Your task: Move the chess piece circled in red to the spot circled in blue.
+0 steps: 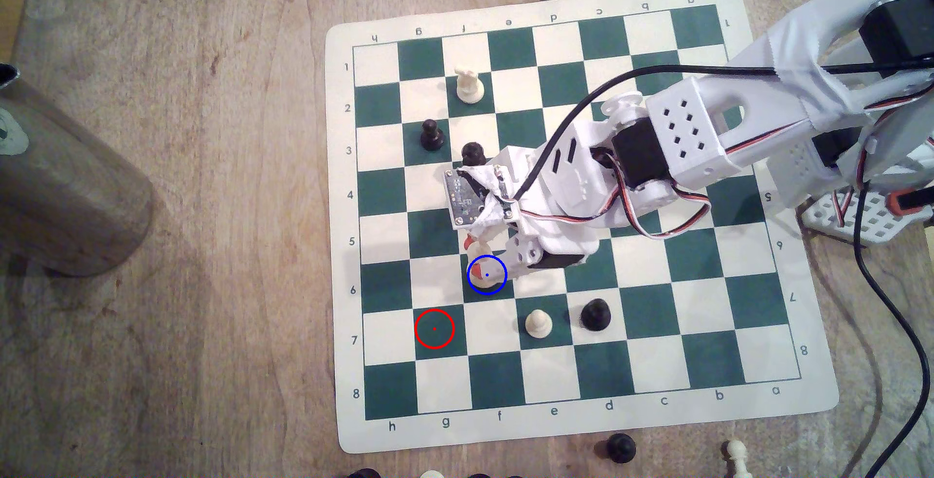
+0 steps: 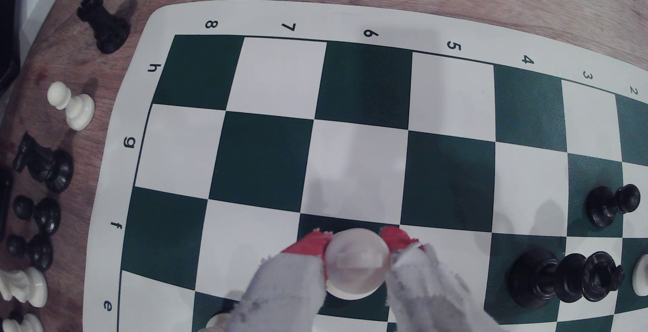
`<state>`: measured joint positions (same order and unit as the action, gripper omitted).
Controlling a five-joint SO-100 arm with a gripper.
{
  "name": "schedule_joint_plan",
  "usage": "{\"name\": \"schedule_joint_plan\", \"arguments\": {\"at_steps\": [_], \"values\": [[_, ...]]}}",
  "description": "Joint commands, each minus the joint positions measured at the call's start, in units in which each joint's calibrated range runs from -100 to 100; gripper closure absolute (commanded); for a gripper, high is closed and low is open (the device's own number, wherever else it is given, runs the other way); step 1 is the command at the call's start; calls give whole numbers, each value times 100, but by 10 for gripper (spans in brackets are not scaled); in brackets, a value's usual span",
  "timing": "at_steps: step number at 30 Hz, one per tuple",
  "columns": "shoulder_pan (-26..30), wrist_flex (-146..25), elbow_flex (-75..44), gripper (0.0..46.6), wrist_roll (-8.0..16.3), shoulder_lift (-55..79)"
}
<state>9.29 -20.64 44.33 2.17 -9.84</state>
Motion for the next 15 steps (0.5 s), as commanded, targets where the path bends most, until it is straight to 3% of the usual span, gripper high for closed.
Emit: {"name": "schedule_joint_plan", "arguments": {"at_steps": [1, 15], "values": [[45, 139, -145, 405, 15, -128], [107, 164, -108, 401, 20, -26]]}}
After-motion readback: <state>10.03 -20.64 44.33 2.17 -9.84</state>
